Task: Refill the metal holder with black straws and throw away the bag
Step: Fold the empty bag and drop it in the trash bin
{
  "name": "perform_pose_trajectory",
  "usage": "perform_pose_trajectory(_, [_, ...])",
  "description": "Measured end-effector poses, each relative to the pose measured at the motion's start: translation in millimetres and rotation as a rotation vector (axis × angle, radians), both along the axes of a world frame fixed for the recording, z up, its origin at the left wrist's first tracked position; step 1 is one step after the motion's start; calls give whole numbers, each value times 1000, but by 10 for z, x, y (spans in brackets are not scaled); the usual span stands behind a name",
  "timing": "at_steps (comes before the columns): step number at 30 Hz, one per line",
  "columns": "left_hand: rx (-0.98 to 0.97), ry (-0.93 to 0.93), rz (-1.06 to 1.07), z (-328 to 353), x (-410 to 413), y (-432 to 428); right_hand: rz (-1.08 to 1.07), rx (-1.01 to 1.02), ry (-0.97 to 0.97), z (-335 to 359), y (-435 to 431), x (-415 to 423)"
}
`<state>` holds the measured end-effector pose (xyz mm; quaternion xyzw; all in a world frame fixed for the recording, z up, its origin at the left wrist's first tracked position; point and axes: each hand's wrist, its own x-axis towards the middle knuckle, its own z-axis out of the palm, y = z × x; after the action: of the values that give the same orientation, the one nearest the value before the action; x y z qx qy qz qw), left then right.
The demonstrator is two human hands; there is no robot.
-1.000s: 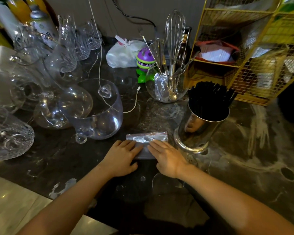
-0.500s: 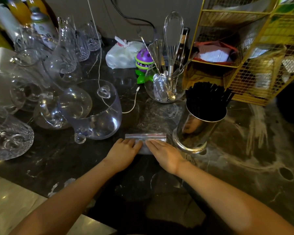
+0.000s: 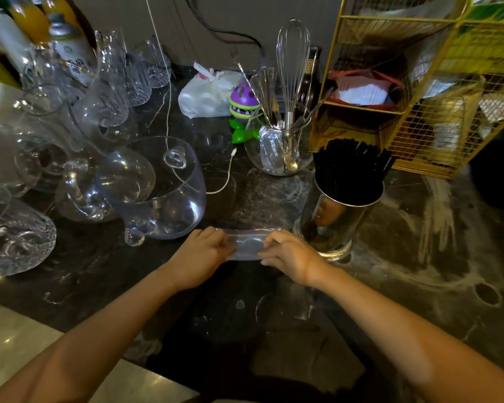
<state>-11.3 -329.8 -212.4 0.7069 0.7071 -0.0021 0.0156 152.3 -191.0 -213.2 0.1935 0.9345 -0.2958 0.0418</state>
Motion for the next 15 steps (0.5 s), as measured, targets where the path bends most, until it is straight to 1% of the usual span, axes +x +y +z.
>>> perform_pose_trajectory(3, [-65, -101, 16, 81, -8, -13, 36, 13, -1, 39, 13, 19])
perform_pose_trajectory(5, [-66, -227, 41, 136, 3, -16, 91, -5, -12, 61, 17, 30])
perform_pose_trajectory(6, [-67, -310, 79, 156, 9, -22, 85, -32, -3, 62, 23, 38])
perform_pose_trajectory(10, [-81, -557, 259, 144, -9, -39, -111, -221, 105, 26, 25, 50])
perform_pose_trajectory(12, [-78, -627, 304, 95, -29, -42, -182, -243, 116, 1, 21, 35])
perform_pose_trajectory(15, [-49, -709, 383, 19, -54, -25, -228, -251, 80, -33, 12, 4])
